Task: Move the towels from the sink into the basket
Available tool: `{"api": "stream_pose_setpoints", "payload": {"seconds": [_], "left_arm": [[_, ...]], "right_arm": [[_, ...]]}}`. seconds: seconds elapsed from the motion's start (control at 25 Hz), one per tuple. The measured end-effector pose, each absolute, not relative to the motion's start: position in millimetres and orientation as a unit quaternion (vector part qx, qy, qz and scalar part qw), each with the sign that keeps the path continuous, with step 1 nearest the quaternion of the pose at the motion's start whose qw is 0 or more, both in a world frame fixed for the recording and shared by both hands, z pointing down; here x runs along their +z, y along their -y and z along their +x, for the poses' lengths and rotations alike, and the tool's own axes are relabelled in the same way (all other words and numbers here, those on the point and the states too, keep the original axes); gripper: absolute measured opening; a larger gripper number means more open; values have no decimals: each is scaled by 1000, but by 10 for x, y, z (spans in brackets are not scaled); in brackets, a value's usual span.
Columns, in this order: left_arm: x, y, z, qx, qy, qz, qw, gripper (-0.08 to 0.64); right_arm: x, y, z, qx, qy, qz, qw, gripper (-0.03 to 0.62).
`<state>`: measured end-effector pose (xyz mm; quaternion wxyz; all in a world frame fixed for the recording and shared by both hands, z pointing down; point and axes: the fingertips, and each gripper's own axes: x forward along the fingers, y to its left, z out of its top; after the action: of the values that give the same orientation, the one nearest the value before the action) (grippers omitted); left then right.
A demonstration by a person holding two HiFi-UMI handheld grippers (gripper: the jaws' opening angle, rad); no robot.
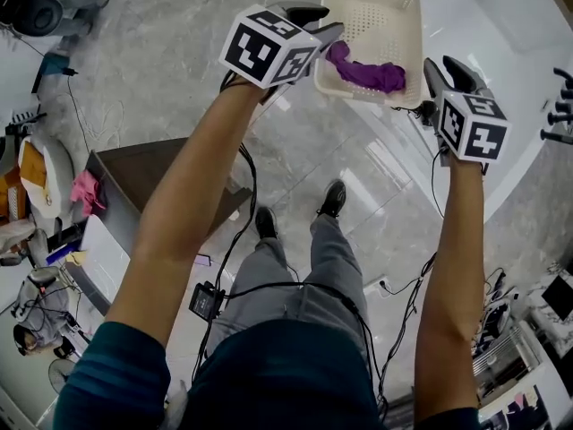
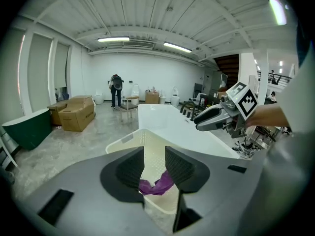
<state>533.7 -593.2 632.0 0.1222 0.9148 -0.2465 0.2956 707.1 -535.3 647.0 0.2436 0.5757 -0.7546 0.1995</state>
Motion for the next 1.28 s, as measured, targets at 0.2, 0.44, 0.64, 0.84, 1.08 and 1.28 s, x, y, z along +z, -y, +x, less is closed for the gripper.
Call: {"api": "stream_pose_setpoints", "payload": {"seconds": [0.2, 0.44, 0.64, 0.84, 1.08, 1.28], "left_arm": [[5741, 5938, 5254, 256, 263, 925, 99, 90], [4923, 5881, 5056, 195, 287, 936, 61, 6], [4319, 5818, 4785, 159, 308, 938, 33, 5], [3788, 5694, 4512, 135, 325, 936, 10, 5], [3286, 5583, 4116, 118, 348, 930, -12, 5], [2873, 5419, 3831, 105, 365, 925, -32, 5]], "right_arm": [[5939, 5382, 7078, 162, 756, 592, 227, 76], [5139, 5344, 6948, 92, 765, 603, 206, 8], [4531, 5293, 6677, 52, 780, 593, 191, 8], [3896, 5254, 6342, 16, 800, 575, 167, 7], [3287, 5252, 5853, -20, 825, 546, 144, 6], [2912, 5176, 5524, -39, 840, 524, 134, 6]]}}
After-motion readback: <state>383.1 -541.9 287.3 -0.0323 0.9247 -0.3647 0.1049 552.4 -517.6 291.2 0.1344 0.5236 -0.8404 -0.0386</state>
